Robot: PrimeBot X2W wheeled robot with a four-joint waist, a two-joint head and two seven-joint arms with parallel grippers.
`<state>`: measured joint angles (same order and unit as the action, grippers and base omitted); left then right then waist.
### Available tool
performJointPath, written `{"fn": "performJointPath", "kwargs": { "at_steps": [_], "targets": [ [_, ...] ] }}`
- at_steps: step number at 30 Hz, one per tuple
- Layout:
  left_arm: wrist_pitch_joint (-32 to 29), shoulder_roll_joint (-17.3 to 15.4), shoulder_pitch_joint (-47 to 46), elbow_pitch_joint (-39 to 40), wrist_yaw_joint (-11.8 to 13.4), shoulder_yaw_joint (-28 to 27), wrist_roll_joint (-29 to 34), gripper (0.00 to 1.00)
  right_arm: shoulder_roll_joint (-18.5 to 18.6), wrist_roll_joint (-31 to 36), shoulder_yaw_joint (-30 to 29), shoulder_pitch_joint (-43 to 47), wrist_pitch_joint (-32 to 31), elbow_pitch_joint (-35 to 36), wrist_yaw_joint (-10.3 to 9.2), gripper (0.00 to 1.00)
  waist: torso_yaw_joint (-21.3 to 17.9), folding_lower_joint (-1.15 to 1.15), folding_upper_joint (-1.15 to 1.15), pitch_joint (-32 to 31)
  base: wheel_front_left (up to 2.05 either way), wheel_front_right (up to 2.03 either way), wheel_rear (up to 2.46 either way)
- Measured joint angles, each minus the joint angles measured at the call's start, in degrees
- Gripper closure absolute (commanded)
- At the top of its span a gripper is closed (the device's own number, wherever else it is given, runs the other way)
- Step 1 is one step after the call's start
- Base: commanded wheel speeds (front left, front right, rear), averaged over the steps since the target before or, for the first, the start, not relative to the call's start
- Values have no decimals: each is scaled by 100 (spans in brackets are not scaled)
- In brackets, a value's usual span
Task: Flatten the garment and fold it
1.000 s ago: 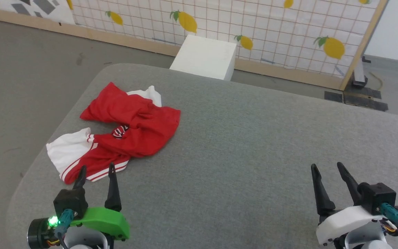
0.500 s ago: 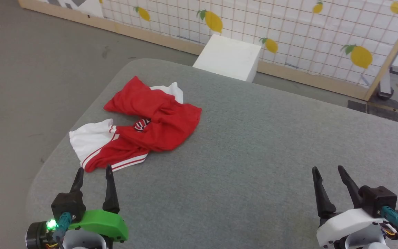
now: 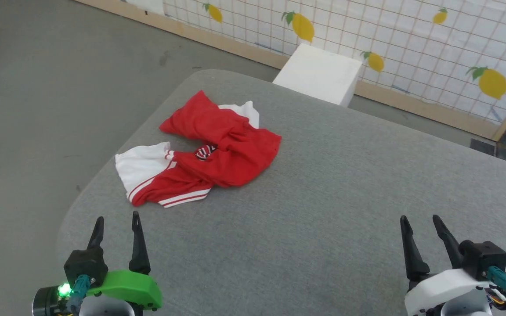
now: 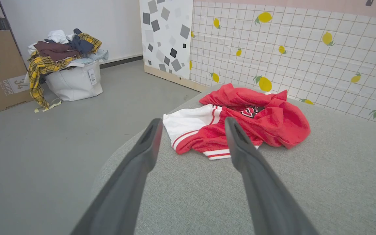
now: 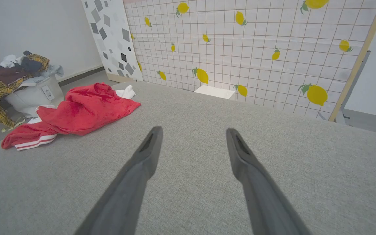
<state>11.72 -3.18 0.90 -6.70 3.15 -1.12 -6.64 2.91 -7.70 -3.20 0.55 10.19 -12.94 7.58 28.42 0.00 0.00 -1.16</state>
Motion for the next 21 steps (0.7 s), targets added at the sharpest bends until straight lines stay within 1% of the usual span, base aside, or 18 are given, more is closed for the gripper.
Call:
{"fn": "performJointPath", "kwargs": {
  "at_steps": [7,8,21],
  "targets": [
    [81,0,26,-36,45,-10,-13,0,0,-22,-23,60,43,-46,0,0,216,0,0,-17,0,0,0],
    [107,0,28,-41,53,-13,-45,0,0,-23,-40,60,55,-47,0,0,304,0,0,-25,0,0,0],
    [266,-37,44,-136,103,46,-49,0,0,-41,-54,76,143,-67,0,0,671,0,0,-73,0,0,0]
  ]
}}
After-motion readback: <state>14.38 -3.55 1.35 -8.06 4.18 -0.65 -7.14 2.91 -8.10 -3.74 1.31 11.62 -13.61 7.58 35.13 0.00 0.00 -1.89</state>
